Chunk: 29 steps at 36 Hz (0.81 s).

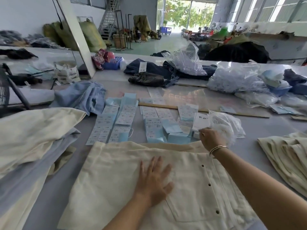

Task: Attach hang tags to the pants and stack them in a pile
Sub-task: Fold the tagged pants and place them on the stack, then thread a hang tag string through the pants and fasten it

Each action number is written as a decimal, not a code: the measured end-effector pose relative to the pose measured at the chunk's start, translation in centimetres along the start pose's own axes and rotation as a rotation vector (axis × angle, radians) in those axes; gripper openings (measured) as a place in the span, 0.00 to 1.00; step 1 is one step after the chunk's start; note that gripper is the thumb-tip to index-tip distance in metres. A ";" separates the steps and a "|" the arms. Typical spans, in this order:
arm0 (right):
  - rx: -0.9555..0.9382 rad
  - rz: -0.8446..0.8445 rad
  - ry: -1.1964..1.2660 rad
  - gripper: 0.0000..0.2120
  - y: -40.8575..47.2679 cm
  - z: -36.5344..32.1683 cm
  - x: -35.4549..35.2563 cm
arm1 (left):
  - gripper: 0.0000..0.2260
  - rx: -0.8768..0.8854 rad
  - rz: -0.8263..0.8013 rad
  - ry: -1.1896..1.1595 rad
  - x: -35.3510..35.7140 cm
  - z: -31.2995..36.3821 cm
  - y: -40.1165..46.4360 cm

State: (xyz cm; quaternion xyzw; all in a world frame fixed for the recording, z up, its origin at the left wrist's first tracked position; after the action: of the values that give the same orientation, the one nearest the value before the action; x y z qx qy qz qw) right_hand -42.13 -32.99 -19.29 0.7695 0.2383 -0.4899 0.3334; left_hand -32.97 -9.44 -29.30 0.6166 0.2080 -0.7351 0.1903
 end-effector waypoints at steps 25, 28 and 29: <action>-0.085 -0.384 -0.668 0.16 5.5 4.0 2.8 | 0.25 -0.071 0.012 0.030 -2.1 0.4 -0.6; -0.115 -0.366 -0.710 0.15 6.4 3.7 2.6 | 0.25 -0.078 -0.003 0.011 -2.2 0.4 -0.7; -0.124 -0.339 -0.718 0.15 6.5 3.6 2.4 | 0.25 -0.079 -0.003 0.007 -2.3 0.3 -0.7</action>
State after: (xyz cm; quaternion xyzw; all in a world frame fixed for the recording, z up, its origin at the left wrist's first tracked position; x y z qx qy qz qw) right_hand -38.76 -39.86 -20.72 0.4777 0.2593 -0.7602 0.3558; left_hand -33.21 -9.00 -26.92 0.6109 0.2383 -0.7244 0.2127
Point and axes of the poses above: each hand's wrist, its own y-axis towards the middle knuckle, its own x-axis out of the palm, z = x × y, the point moved 6 cm from there along y, towards the middle knuckle, and after that the axes turned 11 degrees about -x, right-handed, at the moved point
